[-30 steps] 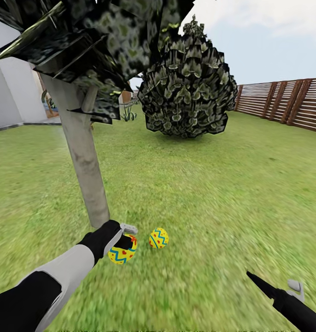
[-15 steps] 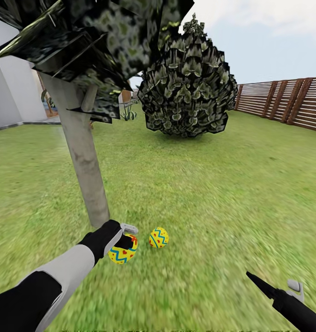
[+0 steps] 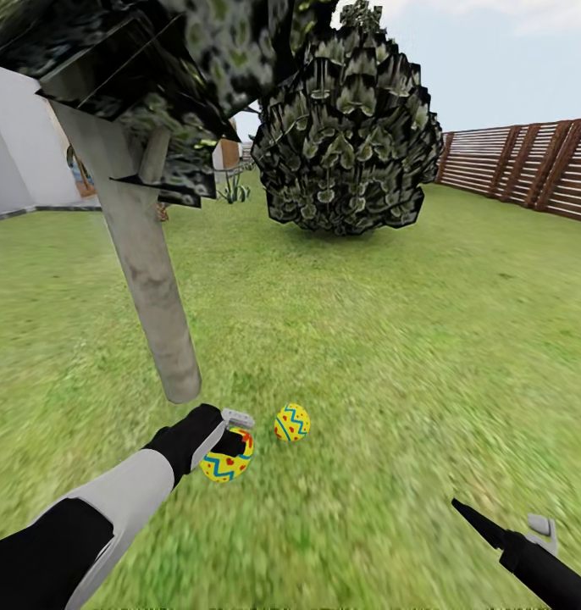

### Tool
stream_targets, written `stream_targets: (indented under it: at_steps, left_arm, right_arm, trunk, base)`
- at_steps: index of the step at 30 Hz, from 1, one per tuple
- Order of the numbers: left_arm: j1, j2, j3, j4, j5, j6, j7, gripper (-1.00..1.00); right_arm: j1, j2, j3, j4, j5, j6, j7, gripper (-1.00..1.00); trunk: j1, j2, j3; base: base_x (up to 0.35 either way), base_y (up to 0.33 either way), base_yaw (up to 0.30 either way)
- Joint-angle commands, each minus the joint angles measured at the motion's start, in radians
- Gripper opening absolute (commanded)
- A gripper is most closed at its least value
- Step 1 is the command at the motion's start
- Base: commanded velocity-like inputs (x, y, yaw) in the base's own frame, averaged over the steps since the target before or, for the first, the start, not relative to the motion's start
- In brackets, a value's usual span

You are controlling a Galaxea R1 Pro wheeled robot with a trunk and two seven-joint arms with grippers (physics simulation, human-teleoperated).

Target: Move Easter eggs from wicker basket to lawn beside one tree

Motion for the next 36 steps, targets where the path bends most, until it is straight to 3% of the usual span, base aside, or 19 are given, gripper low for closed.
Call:
stream_targets:
  at_steps: [1,27,36]
  left_arm:
    - [-0.001,0.001,-0.007,-0.001,0.009,0.000,0.003,-1.00]
    - [-0.001,0.001,-0.007,-0.001,0.009,-0.031,0.003,-1.00]
    - [-0.001,0.001,-0.007,-0.003,0.009,-0.031,0.003,-1.00]
  right_arm:
    - [0.000,0.000,0.000,-0.001,-0.006,0.007,-0.001,1.00]
    - [0.000,0.001,0.005,0.000,-0.005,0.008,-0.002,1.00]
    - [0.000,0.003,0.011,0.000,-0.006,0.007,-0.043,1.00]
  trunk:
    - [0.000,-0.001,-0.005]
    - [0.012,-0.007,-0.105]
    - [0.016,-0.009,-0.140]
  base:
    - [0.000,0.000,0.000]
    - [0.000,0.000,0.000]
    - [0.000,0.000,0.000]
